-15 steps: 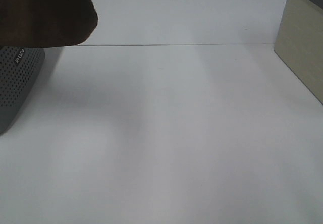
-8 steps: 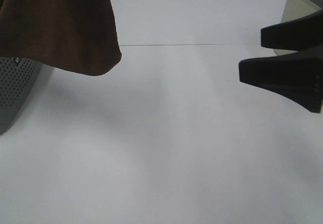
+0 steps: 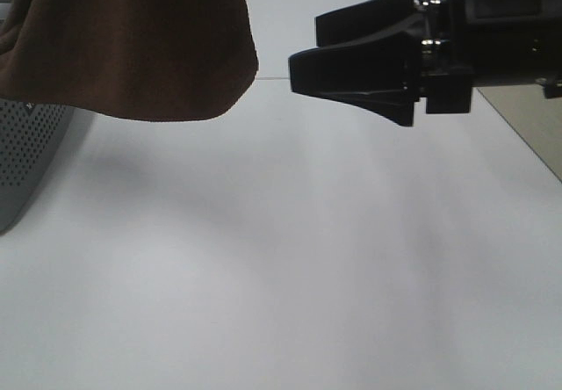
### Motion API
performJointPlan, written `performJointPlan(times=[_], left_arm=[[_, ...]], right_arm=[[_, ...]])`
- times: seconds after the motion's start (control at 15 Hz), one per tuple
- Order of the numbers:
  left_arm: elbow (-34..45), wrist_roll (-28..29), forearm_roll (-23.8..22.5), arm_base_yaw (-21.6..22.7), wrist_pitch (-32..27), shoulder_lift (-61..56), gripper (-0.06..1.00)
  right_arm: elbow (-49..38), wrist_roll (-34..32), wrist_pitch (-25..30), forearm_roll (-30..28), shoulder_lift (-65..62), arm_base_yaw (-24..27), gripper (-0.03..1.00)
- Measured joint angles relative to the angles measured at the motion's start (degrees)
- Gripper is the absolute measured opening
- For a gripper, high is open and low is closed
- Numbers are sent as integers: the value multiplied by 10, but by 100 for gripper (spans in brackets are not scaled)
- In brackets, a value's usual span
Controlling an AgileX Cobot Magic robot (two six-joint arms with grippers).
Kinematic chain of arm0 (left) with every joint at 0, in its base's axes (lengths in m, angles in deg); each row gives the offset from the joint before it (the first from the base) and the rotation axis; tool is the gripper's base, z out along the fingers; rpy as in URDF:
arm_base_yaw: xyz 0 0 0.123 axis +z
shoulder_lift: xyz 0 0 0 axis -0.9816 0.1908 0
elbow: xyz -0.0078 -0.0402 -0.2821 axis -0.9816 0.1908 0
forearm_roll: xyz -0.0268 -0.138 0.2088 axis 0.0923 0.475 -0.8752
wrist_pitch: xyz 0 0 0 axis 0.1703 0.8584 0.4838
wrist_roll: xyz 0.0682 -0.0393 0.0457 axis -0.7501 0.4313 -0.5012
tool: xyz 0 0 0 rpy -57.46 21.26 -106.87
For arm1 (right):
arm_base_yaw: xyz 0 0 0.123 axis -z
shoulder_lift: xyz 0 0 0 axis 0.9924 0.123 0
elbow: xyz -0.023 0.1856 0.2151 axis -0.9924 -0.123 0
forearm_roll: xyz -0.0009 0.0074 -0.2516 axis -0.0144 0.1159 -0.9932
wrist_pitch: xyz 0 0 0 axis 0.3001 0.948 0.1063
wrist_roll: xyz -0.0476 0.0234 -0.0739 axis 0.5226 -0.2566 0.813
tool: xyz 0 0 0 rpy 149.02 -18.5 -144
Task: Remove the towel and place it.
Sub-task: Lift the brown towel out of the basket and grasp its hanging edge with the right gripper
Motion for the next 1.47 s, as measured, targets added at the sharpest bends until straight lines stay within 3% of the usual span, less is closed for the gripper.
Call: performJointPlan(times=[0.47, 0.67, 1.13, 1.27, 1.4, 1.47], left_arm=[[0, 0, 25, 0, 29, 6, 0], [0, 0, 26, -1, 30, 22, 0], [0, 25, 23, -1, 41, 32, 0], [0, 27, 23, -1, 41, 32, 0], [0, 28, 23, -1, 41, 32, 0], [0, 28, 23, -1, 41, 32, 0]], right_arm=[[81, -50, -32, -32, 83, -105, 82], [81, -57, -25, -29, 83, -112, 80], [81, -92, -95, -101, 83, -112, 31], [81, -92, -97, -108, 83, -112, 24], [81, -92, -97, -109, 83, -112, 4], [81, -93, -93, -109, 83, -112, 1]])
